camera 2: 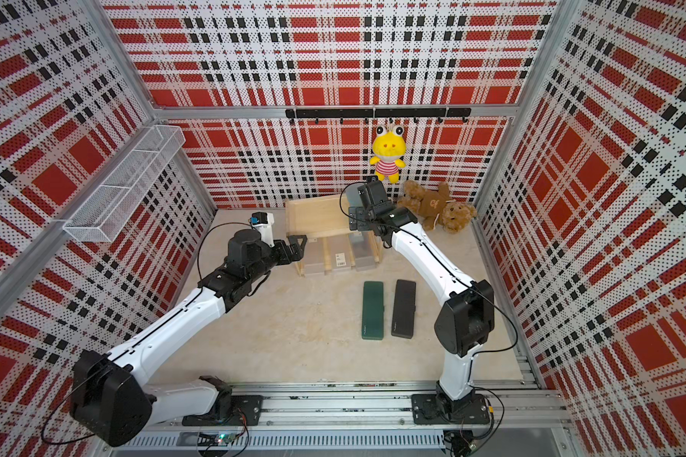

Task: Remove the pencil cases from the shelf
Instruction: Adjust the shelf at the center of the board.

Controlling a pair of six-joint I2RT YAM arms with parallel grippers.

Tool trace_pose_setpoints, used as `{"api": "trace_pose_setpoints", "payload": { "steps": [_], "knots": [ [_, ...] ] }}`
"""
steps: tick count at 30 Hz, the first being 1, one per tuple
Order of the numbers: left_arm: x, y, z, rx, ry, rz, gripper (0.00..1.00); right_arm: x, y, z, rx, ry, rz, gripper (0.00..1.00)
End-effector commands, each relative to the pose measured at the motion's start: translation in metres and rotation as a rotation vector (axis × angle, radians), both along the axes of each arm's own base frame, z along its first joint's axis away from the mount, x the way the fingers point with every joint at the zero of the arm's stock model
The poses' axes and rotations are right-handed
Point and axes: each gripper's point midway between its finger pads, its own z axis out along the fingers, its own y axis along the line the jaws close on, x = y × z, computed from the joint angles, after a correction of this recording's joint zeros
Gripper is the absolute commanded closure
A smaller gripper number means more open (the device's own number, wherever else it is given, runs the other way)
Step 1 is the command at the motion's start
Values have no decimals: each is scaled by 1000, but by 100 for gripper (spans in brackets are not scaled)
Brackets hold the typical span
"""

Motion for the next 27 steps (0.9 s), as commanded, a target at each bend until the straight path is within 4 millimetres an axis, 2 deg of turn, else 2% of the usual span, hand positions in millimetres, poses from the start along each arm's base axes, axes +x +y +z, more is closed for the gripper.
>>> {"api": "trace_pose_setpoints", "payload": {
  "steps": [1,15,27],
  "knots": [
    [-4,4,3,9,-14,-8,1,2,-1,-13,-11,28,9,0],
    [-3,3,4,5,-14,-10,1,-1,5,-26,7,56,31,0],
    [-3,4,3,5,-13,-8,1,0,9,-17,9,49,50,0]
  ]
}}
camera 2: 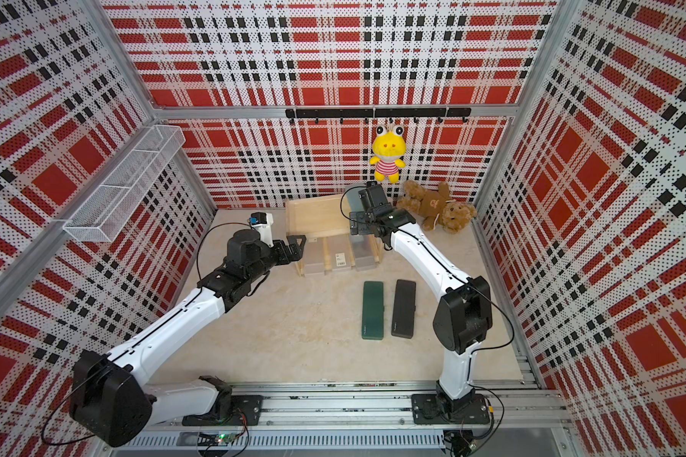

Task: Remove the pencil cases from the shelf
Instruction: Adjust the shelf at the center of the board.

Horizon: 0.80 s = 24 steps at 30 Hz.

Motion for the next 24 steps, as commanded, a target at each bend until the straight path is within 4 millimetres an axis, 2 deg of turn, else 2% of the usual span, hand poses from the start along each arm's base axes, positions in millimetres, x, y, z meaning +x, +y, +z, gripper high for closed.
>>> {"api": "trace_pose_setpoints", "payload": {
  "steps": [1,24],
  "knots": [
    [-4,2,3,4,-13,-10,1,0,6,2,4,4,24,0],
    [-6,5,3,5,-15,-5,1,-4,29,-5,-14,19,66,0]
  ]
}}
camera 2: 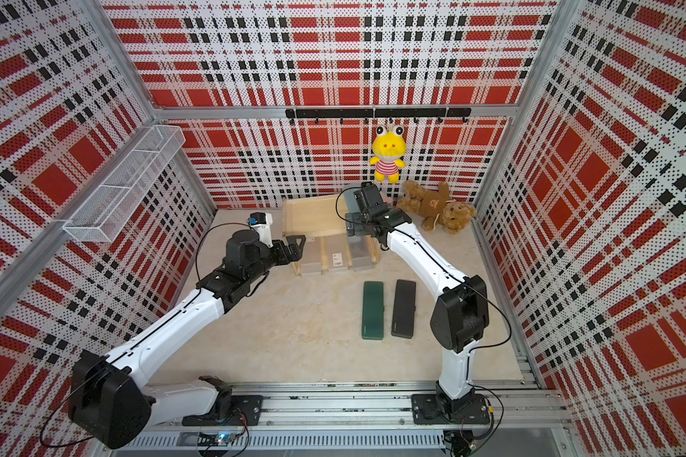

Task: Remove the pencil cases from the shelf
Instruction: Adjust the shelf at the center of the board.

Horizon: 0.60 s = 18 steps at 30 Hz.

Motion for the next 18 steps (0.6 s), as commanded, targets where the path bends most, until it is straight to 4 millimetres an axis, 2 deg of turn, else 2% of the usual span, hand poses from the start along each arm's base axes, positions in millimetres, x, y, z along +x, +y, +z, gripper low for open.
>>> {"api": "trace_pose_setpoints", "payload": {
  "steps": [1,12,18],
  "knots": [
    [-4,4,1,7,-10,-4,1,-1,14,-3,2,9,28,0],
    [-5,5,0,6,-9,-4,1,1,15,13,-14,-19,20,0],
    [-6,6,-1,5,-9,-1,1,1,15,15,-15,-17,22,0]
  ]
}}
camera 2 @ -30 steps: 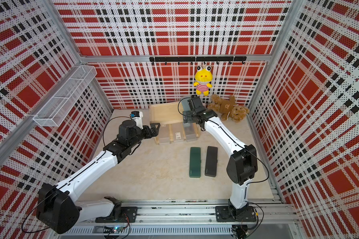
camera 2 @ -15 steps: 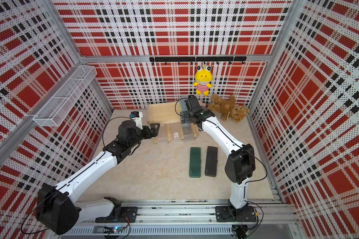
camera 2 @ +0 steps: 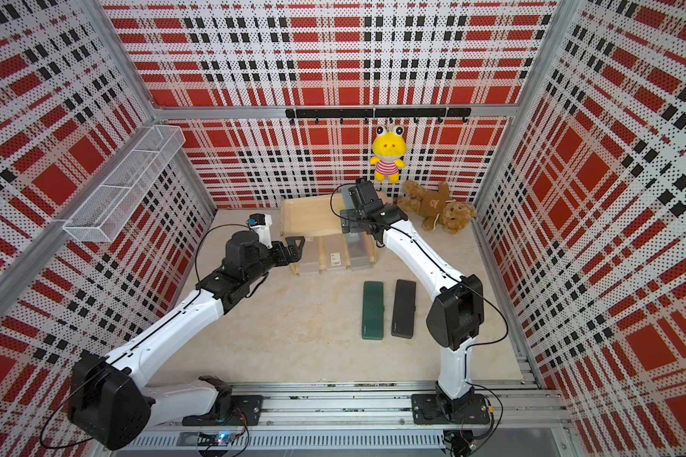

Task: Remove the pencil cases from the shelf
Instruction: Adjust the shelf at the center of the board, then pick up the pencil case from the shelf.

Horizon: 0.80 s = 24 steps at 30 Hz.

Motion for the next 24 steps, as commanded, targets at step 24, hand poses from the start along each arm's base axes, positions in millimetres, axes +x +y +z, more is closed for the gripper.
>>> {"api": "trace_pose_setpoints", "payload": {
  "steps": [24],
  "knots": [
    [-9,11,3,-5,-19,3,1,-8,19,-26,-10,56,26,0]
  ]
}}
